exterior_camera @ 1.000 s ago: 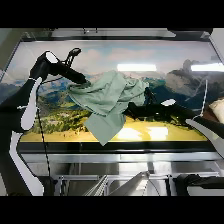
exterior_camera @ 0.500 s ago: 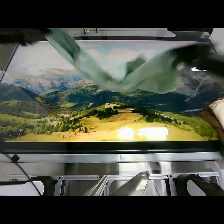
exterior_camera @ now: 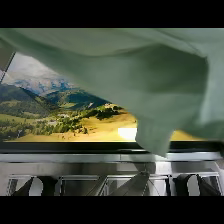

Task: Fold the shirts.

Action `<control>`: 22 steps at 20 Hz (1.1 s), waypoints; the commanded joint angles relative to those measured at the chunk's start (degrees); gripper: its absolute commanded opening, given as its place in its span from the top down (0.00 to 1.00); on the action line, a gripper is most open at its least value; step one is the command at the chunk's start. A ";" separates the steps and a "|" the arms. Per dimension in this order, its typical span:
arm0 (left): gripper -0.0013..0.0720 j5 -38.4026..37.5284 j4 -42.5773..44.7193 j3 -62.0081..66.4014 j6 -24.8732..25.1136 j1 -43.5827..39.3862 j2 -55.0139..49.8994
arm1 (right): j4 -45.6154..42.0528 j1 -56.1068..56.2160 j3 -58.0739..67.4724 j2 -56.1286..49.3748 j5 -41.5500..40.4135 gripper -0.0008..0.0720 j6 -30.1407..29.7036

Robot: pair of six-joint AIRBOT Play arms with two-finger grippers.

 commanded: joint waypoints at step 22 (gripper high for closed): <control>0.00 -2.69 35.34 17.16 13.18 -22.34 -60.50 | -13.00 25.57 2.47 -63.49 -5.22 0.89 -9.29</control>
